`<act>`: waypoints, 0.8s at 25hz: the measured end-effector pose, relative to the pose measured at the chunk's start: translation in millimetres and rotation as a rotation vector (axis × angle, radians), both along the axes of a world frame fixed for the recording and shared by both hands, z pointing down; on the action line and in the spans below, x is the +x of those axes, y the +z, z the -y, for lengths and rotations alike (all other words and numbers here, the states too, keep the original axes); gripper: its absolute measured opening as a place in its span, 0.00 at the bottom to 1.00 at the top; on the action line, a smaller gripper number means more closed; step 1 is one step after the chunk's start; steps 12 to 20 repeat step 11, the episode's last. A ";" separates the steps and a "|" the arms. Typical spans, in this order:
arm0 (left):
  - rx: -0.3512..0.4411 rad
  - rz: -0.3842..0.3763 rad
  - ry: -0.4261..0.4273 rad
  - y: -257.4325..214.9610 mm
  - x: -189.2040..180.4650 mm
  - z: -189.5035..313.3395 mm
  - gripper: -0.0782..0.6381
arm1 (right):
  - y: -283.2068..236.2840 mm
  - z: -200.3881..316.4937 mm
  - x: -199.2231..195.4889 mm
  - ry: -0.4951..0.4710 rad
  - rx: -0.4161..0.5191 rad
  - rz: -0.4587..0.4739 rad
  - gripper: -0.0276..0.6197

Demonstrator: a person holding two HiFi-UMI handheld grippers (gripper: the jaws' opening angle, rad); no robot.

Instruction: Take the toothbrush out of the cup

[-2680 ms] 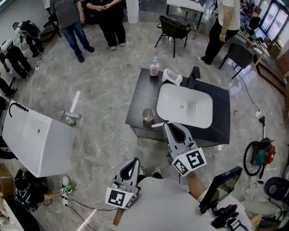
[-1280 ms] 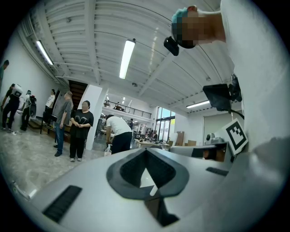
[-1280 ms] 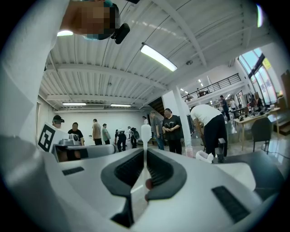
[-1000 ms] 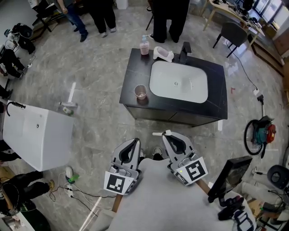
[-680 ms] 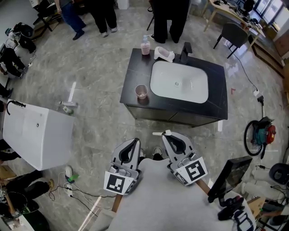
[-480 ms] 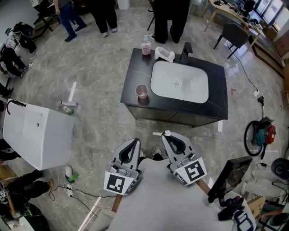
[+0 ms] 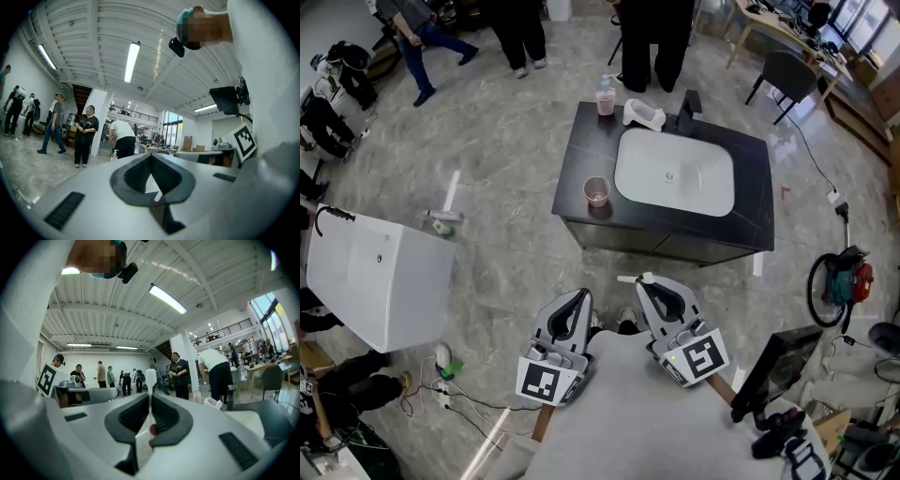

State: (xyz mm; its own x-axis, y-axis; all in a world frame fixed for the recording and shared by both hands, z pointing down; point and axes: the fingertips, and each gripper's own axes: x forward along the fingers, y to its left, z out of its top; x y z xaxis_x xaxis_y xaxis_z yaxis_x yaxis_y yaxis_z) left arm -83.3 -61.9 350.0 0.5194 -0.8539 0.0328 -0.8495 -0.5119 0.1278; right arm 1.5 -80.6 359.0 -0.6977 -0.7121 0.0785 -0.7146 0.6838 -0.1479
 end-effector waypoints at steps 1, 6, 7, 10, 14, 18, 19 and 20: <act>0.001 0.003 0.000 0.2 -0.4 0.0 0.11 | -0.3 0.1 -0.3 -0.001 0.001 -0.001 0.08; -0.019 -0.034 -0.011 -2.1 0.8 1.8 0.11 | -0.3 1.4 0.0 0.007 0.003 -0.002 0.08; -0.017 -0.030 -0.009 -1.7 0.9 1.5 0.11 | -0.2 1.3 0.3 0.006 0.002 -0.003 0.08; -0.006 -0.014 -0.003 -0.6 1.1 0.1 0.11 | 0.1 0.3 1.0 0.005 0.002 -0.005 0.08; -0.007 -0.016 -0.003 -0.6 1.4 -0.3 0.11 | 0.3 -0.1 1.2 0.005 0.002 -0.005 0.08; -0.007 -0.016 -0.003 -0.6 1.4 -0.3 0.11 | 0.3 -0.1 1.2 0.005 0.002 -0.005 0.08; -0.007 -0.016 -0.003 -0.6 1.4 -0.3 0.11 | 0.3 -0.1 1.2 0.005 0.002 -0.005 0.08; -0.007 -0.016 -0.003 -0.6 1.4 -0.3 0.11 | 0.3 -0.1 1.2 0.005 0.002 -0.005 0.08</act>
